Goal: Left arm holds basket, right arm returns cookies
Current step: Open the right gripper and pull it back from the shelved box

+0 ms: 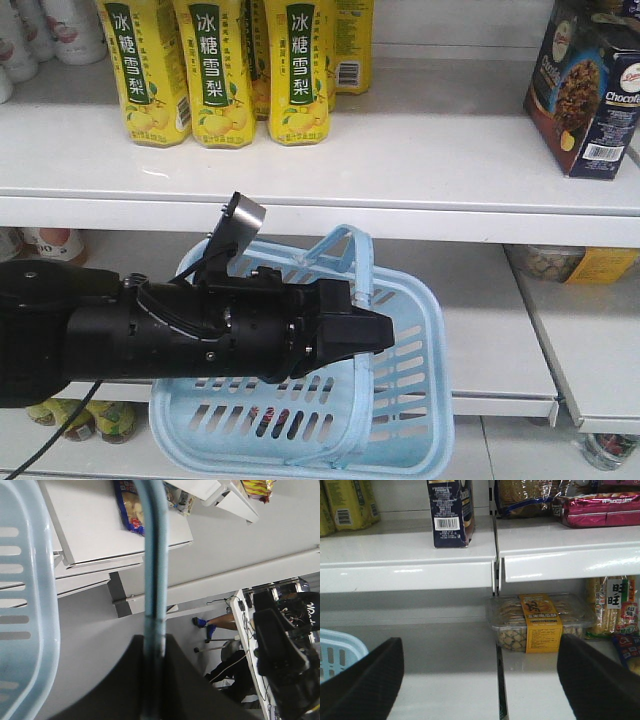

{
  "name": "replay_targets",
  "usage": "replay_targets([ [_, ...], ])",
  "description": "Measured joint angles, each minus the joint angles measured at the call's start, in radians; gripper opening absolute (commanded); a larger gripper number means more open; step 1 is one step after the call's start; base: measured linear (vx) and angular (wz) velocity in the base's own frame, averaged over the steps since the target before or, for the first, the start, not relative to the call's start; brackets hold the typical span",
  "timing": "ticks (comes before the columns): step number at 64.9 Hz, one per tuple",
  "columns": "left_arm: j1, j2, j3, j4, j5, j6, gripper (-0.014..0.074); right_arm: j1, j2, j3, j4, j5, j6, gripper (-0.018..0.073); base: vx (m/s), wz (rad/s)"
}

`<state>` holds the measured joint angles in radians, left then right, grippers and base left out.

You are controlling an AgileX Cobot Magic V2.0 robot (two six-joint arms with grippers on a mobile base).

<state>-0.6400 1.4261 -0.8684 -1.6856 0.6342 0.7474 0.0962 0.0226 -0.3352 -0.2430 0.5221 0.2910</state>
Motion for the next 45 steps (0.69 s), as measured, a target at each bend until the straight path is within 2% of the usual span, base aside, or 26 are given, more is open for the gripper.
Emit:
replay_targets([
  [18, 0.0, 0.0, 0.0, 0.0, 0.0, 0.0, -0.0006, 0.0, -0.037, 0.184, -0.001, -0.209, -0.001, 0.0573, 0.0, 0.0],
  [29, 0.0, 0.0, 0.0, 0.0, 0.0, 0.0, -0.0006, 0.0, -0.037, 0.205, -0.003, -0.242, -0.001, 0.0561, 0.0, 0.0],
  [36, 0.0, 0.0, 0.0, 0.0, 0.0, 0.0, -0.0006, 0.0, -0.037, 0.206, -0.003, -0.245, -0.001, 0.0513, 0.0, 0.0],
  [45, 0.0, 0.0, 0.0, 0.0, 0.0, 0.0, -0.0006, 0.0, -0.037, 0.207, -0.004, -0.245, -0.001, 0.0388, 0.0, 0.0],
])
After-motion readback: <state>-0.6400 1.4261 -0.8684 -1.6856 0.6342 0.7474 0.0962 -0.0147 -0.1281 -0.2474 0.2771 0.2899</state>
